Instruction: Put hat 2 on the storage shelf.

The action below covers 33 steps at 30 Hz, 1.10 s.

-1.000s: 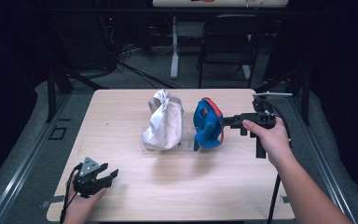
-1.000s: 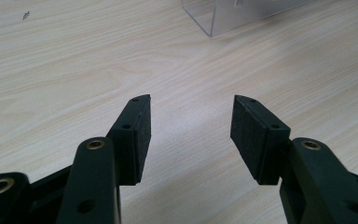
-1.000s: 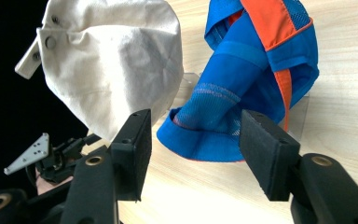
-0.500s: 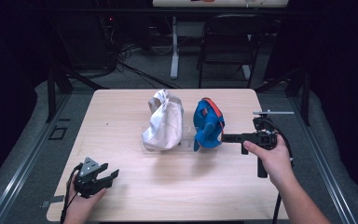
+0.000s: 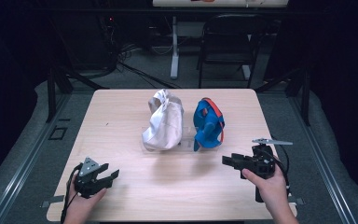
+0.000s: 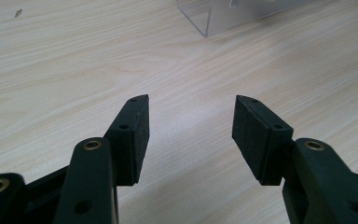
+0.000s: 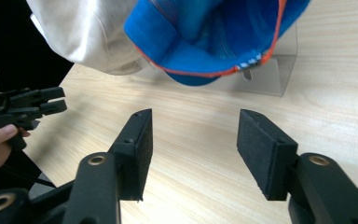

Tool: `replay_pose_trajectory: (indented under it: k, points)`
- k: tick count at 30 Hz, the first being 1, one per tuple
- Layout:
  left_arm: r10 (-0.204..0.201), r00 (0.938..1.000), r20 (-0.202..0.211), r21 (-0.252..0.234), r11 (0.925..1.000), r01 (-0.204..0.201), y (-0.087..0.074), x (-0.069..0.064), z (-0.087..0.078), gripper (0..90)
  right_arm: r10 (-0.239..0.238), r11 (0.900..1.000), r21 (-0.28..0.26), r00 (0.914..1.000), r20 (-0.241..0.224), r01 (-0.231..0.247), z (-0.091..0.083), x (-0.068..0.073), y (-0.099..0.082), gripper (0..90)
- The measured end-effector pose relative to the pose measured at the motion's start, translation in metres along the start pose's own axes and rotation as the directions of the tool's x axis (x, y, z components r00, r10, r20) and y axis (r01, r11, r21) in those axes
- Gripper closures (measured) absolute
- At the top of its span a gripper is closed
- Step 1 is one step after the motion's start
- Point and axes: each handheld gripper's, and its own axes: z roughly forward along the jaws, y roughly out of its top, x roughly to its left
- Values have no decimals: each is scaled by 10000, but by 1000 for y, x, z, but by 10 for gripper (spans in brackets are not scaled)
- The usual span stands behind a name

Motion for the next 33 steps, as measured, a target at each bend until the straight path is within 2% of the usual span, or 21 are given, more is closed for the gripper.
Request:
replay_pose_trajectory:
  k: [4,5,9,12,13,14,15,16,18,19,20,21,26,27,32,33]
  points:
    - [-26,10000,-1,26,10000,26,0,0,1,468,-86,9997,-220,10000,13,87,4,-3,-11,465]
    - [-6,10000,-5,42,10000,6,-1,0,1,468,-232,9990,-386,9994,251,241,6,-5,-18,470]
    - [36,10000,-17,83,10000,-36,-1,-1,2,467,-178,9993,-308,9993,320,188,9,-8,-27,492]
    - [45,10000,-4,125,9999,-45,-1,-1,2,466,-423,9983,-391,9982,416,440,15,-11,-36,494]
    - [29,10000,-17,74,10000,-29,-1,-1,4,466,-470,9964,-695,9986,238,485,18,-12,-42,477]
    - [29,10000,-17,74,10000,-29,-1,-1,4,466,-470,9964,-695,9986,238,485,18,-12,-42,477]
    - [70,10000,-17,92,9999,-70,-1,-1,4,465,-381,9957,-847,9992,-75,374,21,-13,-48,486]
    - [67,10000,-11,79,9999,-67,-1,-1,4,465,-422,9956,-850,9989,-196,404,23,-13,-51,482]
    - [73,10000,-4,58,10000,-73,-1,-1,4,464,-581,9948,-842,9983,-89,571,25,-13,-53,481]
    - [102,9999,15,142,9998,-102,-1,-1,4,461,-990,9887,-1118,9949,169,1003,28,-13,-56,488]
    - [94,10000,-5,43,9999,-94,-2,0,4,461,-990,9887,-1118,9949,169,1003,28,-13,-56,488]
    - [18,10000,-4,15,10000,-18,-3,0,5,456,-1286,9839,-1218,9913,264,1309,31,-14,-58,483]
    - [-39,10000,61,52,10000,39,-3,2,7,448,-1294,9888,-701,9910,329,1315,41,-18,-63,499]
    - [-38,10000,63,26,10000,38,-3,3,7,445,-1281,9911,-332,9914,257,1289,45,-19,-64,510]
    - [14,10000,0,15,10000,-14,-3,2,7,429,-1383,9901,-234,9902,197,1387,52,-16,-67,501]
    - [38,10000,-4,-17,10000,-38,-3,2,8,426,-1533,9879,-201,9879,233,1537,53,-16,-68,500]
